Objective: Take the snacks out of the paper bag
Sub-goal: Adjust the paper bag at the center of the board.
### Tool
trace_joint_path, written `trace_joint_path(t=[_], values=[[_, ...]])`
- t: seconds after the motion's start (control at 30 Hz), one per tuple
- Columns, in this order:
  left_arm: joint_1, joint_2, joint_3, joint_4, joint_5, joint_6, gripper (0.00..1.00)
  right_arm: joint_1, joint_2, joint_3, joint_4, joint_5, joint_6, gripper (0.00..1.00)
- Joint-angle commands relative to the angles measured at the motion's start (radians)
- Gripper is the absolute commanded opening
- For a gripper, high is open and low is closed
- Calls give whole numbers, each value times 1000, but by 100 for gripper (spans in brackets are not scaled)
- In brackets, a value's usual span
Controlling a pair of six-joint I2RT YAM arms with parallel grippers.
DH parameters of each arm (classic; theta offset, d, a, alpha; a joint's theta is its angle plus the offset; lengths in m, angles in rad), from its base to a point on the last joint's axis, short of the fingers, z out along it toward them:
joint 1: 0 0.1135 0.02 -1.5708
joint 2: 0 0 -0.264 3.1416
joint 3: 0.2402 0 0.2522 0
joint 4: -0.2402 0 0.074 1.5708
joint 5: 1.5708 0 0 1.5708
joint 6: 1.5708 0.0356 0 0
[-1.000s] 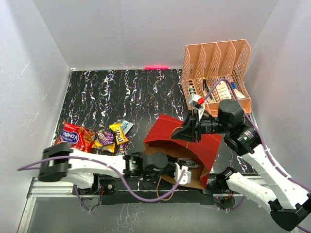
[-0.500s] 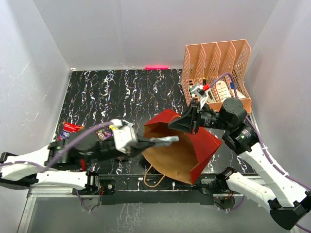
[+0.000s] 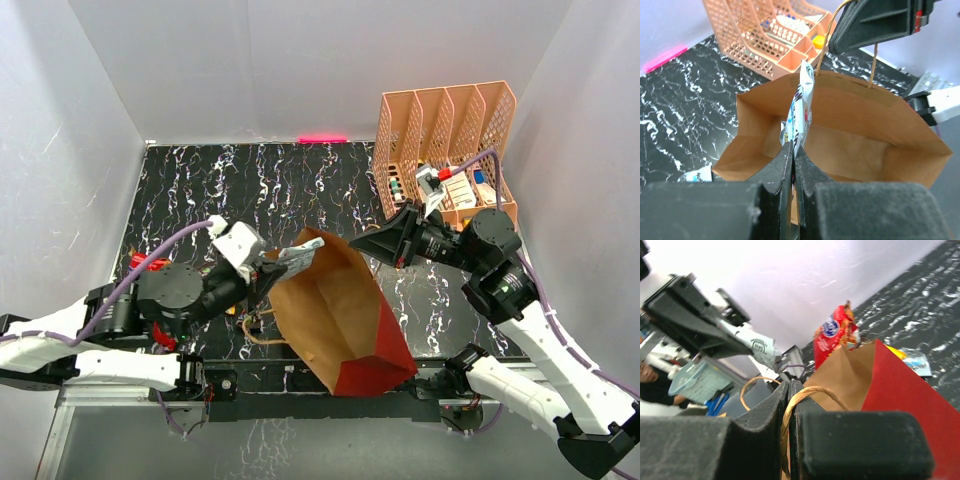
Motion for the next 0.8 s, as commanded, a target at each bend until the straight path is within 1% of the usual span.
trace_joint_path(t=[0.0,0.13,0.17,0.27,0.53,0.67,0.77], values=[[-3,19,49,-103,-106,-70,0,-5,-38,-16,-100,207,-92,7],[-4,22,51,-156,-152,-120,0,-5,-87,-35,-207,350,-178,7],[-5,21,49,-162,-163,-129,0,-4,-99,-41,-227,406,-202,7],[-4,20,44,-173,-197,-151,0,-5,-115,-60,-247,503,-266,7],[-4,36,98,-264,-308,-243,0,-9,-22,-15,-256,698,-360,7],[-4,34,118,-324,-353,-288,0,-38,13,10,-254,754,-412,7],[-3,29,119,-371,-390,-332,0,-88,49,28,-240,730,-448,7]])
